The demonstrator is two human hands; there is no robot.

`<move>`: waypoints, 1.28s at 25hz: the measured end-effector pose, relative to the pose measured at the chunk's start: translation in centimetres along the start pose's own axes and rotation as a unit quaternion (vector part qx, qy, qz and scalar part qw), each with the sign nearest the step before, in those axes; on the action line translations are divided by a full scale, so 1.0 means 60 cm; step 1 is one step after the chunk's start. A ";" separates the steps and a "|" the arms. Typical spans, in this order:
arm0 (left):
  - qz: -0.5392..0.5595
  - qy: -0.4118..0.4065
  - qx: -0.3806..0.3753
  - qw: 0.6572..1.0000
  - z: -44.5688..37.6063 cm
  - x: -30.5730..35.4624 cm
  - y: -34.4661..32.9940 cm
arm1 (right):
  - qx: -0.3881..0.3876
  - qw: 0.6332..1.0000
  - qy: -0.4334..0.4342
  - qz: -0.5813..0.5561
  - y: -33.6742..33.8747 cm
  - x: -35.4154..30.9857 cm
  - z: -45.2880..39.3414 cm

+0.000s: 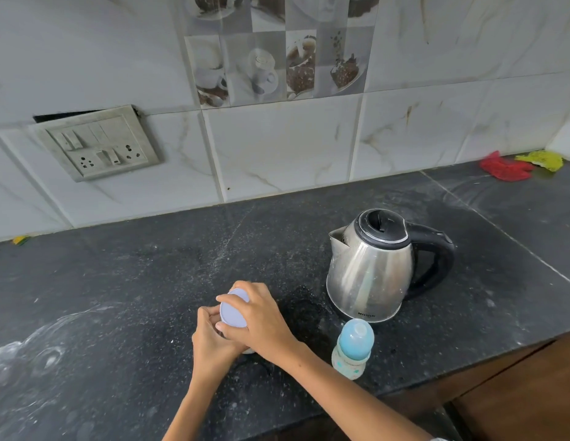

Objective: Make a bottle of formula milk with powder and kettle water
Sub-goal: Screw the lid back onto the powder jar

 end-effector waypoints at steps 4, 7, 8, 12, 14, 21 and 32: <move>-0.022 0.009 -0.011 1.000 -0.003 0.003 0.006 | 0.041 0.996 -0.073 0.012 -0.010 -0.015 0.004; -0.042 0.004 -0.021 0.999 0.000 0.011 0.010 | -0.025 0.996 -0.074 -0.041 0.009 -0.012 -0.007; -0.055 0.001 -0.026 0.998 0.002 0.012 0.012 | -0.064 0.992 -0.089 -0.070 0.022 -0.011 -0.008; -0.118 -0.044 -0.031 0.992 0.004 0.016 0.020 | -0.100 0.992 -0.078 -0.018 0.129 0.002 0.005; -0.110 -0.073 -0.018 0.991 0.009 0.025 0.025 | -0.131 0.988 -0.070 0.040 0.191 0.018 0.035; -0.107 -0.132 0.002 0.985 0.011 0.045 0.024 | -0.173 0.964 -0.160 0.126 0.275 0.064 0.167; -0.132 -0.168 0.006 0.977 0.014 0.047 0.026 | -0.095 0.983 -0.109 0.109 0.195 0.066 0.044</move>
Point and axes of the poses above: each hand's wrist, its own z-axis away from the middle knuckle, its own y-axis out of the back of the hand, x = y × z, the point moved 3 cm from there along -z, towards the middle knuckle, and after that the axes turned 5 degrees about x, right-handed, at the moved point
